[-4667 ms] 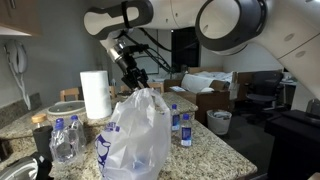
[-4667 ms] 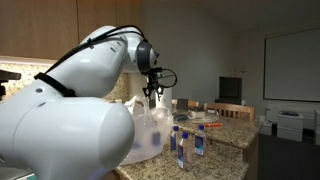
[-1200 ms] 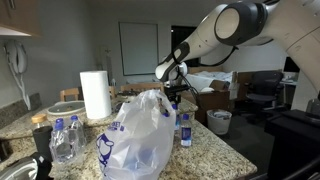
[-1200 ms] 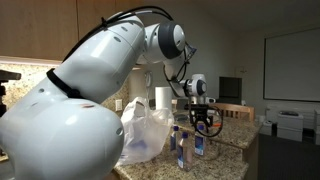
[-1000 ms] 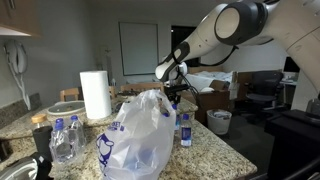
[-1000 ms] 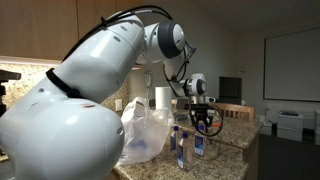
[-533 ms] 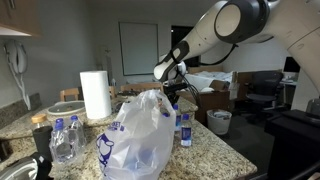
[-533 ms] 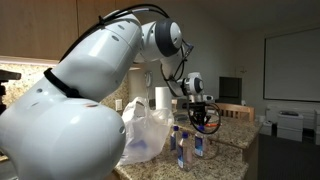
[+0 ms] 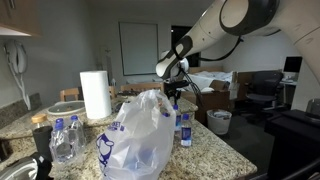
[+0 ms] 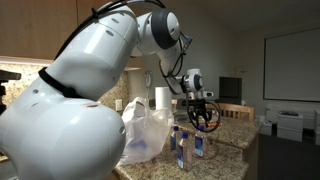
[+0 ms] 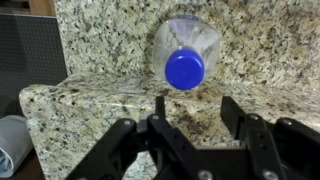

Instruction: Put the empty water bottles on the counter in the plastic bag

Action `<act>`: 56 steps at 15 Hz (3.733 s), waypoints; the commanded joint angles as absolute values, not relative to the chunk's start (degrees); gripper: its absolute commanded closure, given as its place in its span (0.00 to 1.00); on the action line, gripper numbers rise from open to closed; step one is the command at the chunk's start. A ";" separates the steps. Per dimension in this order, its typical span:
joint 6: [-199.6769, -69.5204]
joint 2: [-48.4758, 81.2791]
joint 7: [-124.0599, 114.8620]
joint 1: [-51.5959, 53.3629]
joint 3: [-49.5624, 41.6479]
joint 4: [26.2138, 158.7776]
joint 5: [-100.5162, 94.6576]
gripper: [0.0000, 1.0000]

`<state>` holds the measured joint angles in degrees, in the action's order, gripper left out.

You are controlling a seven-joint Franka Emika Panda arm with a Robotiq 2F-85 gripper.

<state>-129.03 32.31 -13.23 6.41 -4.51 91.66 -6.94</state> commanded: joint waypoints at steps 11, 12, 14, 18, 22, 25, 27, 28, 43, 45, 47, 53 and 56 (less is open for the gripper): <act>-124.93 28.21 -12.88 5.31 -3.77 96.68 -6.68 0.59; -124.48 28.24 -12.89 5.29 -3.77 96.52 -6.66 0.65; -123.72 28.41 -12.72 5.20 -3.69 96.08 -6.53 0.78; -122.77 28.16 -12.55 5.20 -3.62 95.79 -6.60 0.86; -121.38 24.12 -7.85 4.43 -2.72 98.26 -6.63 0.85; -119.22 18.73 -2.61 4.32 -1.49 100.12 -6.90 0.85; -115.06 15.64 1.23 4.89 -0.23 100.38 -7.30 0.85; -113.10 14.28 2.74 5.32 0.55 100.56 -7.53 0.85; -111.78 5.89 -3.68 17.18 12.87 103.35 -12.38 0.85; -110.76 5.23 -5.03 18.38 13.94 103.25 -13.25 0.85; -110.72 4.53 -6.16 19.18 14.75 103.55 -13.90 0.85; -106.97 6.48 -5.57 19.14 15.33 100.95 -12.82 0.85; -104.80 8.34 -3.01 17.96 14.47 99.59 -11.41 0.38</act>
<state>-107.31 6.85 -5.08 19.33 14.82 101.08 -12.32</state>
